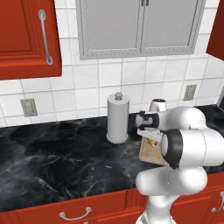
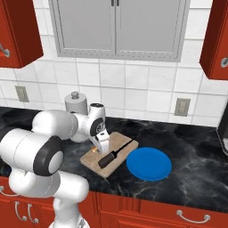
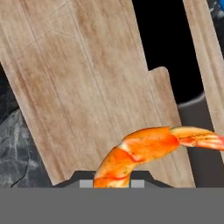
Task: Pick up the knife from the drawer and place it on the cutting board. Then place the meat from the plate to the cutting board.
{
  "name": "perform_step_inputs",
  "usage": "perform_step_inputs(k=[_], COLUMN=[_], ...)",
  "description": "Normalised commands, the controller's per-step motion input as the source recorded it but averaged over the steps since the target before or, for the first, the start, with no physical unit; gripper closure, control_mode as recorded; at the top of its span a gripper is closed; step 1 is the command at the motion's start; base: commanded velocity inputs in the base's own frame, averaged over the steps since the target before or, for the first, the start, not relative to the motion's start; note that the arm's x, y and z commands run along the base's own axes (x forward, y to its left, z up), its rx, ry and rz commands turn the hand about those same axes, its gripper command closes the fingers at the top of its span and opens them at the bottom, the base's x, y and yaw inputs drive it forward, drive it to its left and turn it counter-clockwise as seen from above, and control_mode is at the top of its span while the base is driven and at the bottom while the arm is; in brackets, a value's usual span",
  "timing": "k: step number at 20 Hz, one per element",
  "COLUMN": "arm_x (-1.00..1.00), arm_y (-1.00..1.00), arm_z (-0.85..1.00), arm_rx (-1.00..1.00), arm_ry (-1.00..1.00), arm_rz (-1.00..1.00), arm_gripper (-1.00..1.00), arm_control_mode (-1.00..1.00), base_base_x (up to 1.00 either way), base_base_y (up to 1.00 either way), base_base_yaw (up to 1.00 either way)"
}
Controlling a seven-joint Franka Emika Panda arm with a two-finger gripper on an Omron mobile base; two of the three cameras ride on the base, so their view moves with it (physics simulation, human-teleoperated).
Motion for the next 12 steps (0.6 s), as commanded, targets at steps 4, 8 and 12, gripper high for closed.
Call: perform_step_inputs(k=[4,8,12], arm_x=[0.01,0.07,0.12], arm_y=[0.00,0.00,0.00], arm_z=[-0.26,-0.34,-0.26], arm_rx=[0.00,0.00,0.00], arm_ry=[0.00,0.00,0.00], arm_rz=[0.10,0.04,0.03], arm_gripper=[1.00,1.00,1.00], arm_control_mode=[-1.00,-1.00,-1.00], base_base_x=[0.00,0.00,0.00], base_base_y=[0.00,0.00,0.00], base_base_yaw=[0.00,0.00,0.00])
